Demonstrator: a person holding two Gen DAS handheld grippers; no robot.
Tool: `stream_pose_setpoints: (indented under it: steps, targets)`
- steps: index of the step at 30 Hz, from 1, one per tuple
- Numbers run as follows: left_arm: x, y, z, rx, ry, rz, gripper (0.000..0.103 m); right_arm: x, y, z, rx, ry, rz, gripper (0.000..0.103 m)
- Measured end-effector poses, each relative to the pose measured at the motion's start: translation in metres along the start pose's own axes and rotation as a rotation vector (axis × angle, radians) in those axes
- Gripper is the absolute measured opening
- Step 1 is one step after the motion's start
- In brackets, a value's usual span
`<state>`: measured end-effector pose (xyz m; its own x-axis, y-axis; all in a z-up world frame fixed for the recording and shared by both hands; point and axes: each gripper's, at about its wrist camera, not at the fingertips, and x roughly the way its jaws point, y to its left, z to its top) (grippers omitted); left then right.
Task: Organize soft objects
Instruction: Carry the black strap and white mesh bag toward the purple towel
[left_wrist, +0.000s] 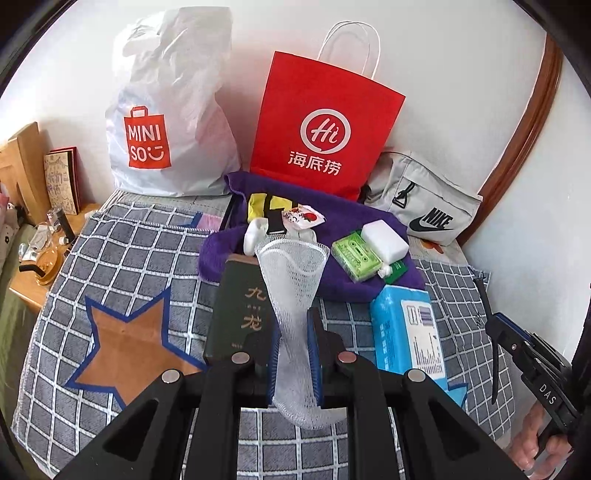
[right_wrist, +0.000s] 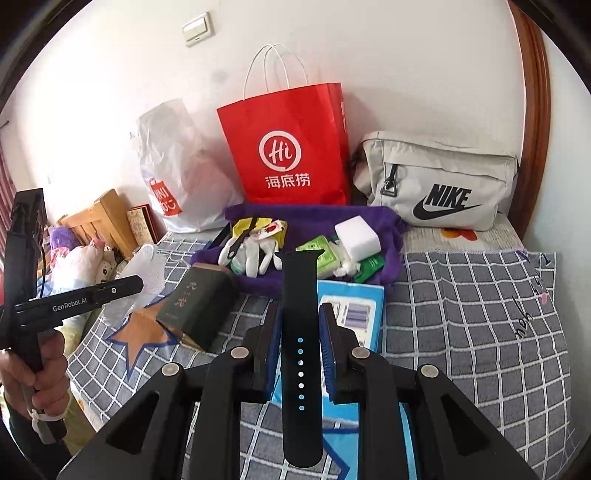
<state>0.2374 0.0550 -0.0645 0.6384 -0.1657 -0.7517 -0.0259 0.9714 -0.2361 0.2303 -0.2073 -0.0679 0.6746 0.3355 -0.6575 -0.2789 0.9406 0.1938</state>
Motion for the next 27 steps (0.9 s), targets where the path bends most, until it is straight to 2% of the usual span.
stream_pose_setpoints:
  steps: [21,27]
  targets:
    - [0.046,0.001,0.06,0.012,0.008,-0.02,0.014,0.059,-0.015,0.054,0.025,0.0,-0.036,0.02]
    - [0.057,0.001,0.078,0.012,0.004,-0.025,0.014,0.076,-0.019,0.074,0.024,-0.008,-0.004,0.02]
